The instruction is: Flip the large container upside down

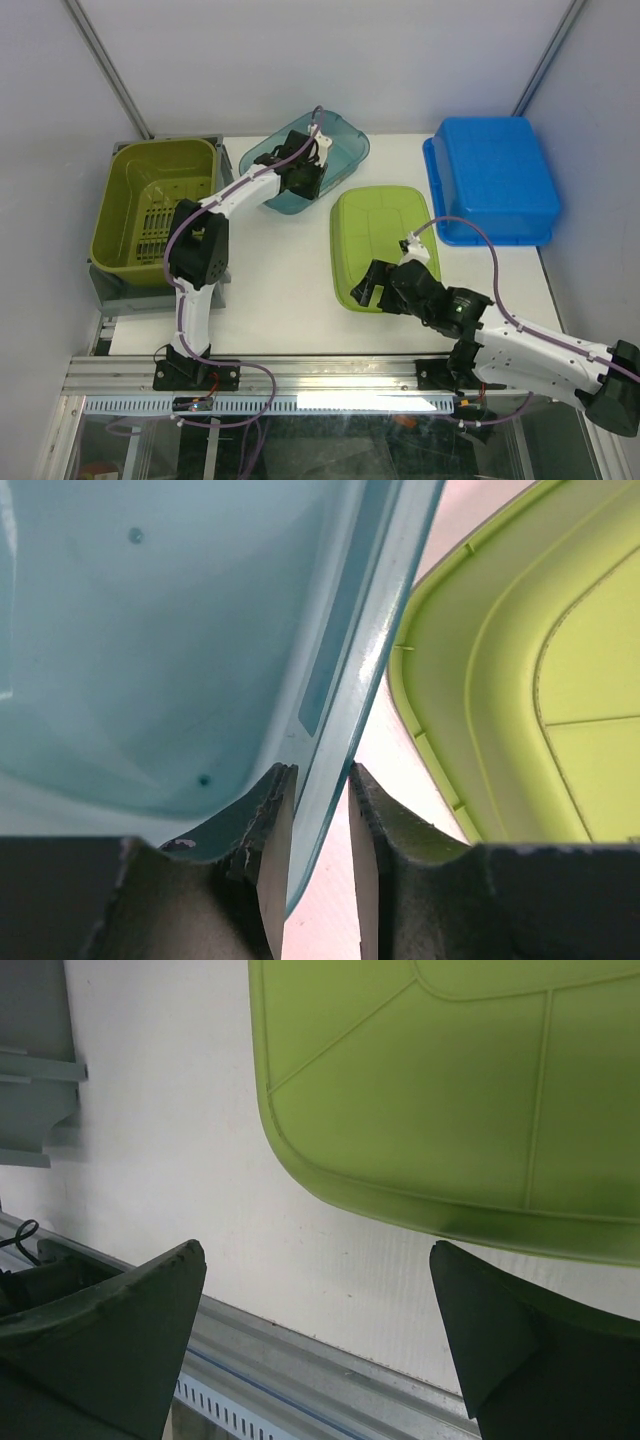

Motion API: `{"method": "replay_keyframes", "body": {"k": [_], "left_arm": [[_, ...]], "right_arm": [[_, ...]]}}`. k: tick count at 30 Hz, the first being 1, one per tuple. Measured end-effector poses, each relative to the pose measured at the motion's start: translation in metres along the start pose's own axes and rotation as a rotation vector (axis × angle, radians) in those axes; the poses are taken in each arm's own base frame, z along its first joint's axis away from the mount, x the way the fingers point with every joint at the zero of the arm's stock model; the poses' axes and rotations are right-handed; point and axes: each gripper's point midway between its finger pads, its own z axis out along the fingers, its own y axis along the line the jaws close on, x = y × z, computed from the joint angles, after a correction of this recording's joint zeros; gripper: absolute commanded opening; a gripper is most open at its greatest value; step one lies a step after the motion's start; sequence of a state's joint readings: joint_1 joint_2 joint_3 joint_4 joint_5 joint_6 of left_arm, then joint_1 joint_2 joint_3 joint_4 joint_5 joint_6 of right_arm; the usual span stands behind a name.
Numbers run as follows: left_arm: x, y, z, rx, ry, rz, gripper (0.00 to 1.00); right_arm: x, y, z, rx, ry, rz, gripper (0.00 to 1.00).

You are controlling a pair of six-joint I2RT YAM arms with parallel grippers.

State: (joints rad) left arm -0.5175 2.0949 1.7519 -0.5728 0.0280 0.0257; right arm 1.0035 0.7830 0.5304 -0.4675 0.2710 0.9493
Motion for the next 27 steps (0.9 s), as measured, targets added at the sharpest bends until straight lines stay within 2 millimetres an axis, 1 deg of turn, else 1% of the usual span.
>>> {"method": "replay_keyframes", "body": {"k": [2,6,7,9,12,15,17,18,21,23,26,27], "left_arm": [[0.0,-0.001,0.0,0.001,0.0,-0.002,0.26],[0.0,-0.005,0.0,0.005,0.001,-0.01,0.53],[0.0,-0.007,0.0,0.007,0.001,-0.01,0.55],[0.001,-0.009,0.0,0.01,0.002,-0.02,0.55],[0.003,-0.016,0.001,0.017,0.008,-0.028,0.49],[0.008,-0.016,0.003,0.016,0.017,-0.042,0.4],[0.011,-0.016,0.004,0.014,0.024,-0.048,0.34],[0.013,-0.016,0.005,0.011,0.026,-0.05,0.31],[0.013,-0.012,0.005,-0.01,0.028,-0.06,0.23],[0.012,-0.012,0.005,-0.014,0.024,-0.061,0.14],[0.011,-0.011,0.005,-0.03,0.017,-0.077,0.0],[0.011,-0.012,0.005,-0.032,0.017,-0.087,0.0]], "right_arm": [[0.002,-0.001,0.004,0.011,0.006,-0.003,0.99],[0.002,-0.006,0.011,0.024,0.007,0.005,0.99],[0.001,-0.008,0.013,0.029,0.004,0.009,0.99],[-0.003,-0.013,0.017,0.046,-0.002,0.019,0.99],[-0.015,-0.022,0.026,0.072,-0.016,0.025,0.99],[-0.029,-0.036,0.038,0.118,-0.02,0.015,0.99],[-0.038,-0.038,0.042,0.138,-0.015,0.002,0.99],[-0.045,-0.035,0.043,0.137,-0.02,-0.008,0.99],[-0.061,-0.022,0.039,0.102,-0.047,-0.033,0.99],[-0.068,-0.015,0.033,0.072,-0.07,-0.042,0.99],[-0.072,-0.012,0.021,0.04,-0.103,-0.037,0.99],[-0.073,-0.011,0.016,0.026,-0.117,-0.034,0.99]]}}
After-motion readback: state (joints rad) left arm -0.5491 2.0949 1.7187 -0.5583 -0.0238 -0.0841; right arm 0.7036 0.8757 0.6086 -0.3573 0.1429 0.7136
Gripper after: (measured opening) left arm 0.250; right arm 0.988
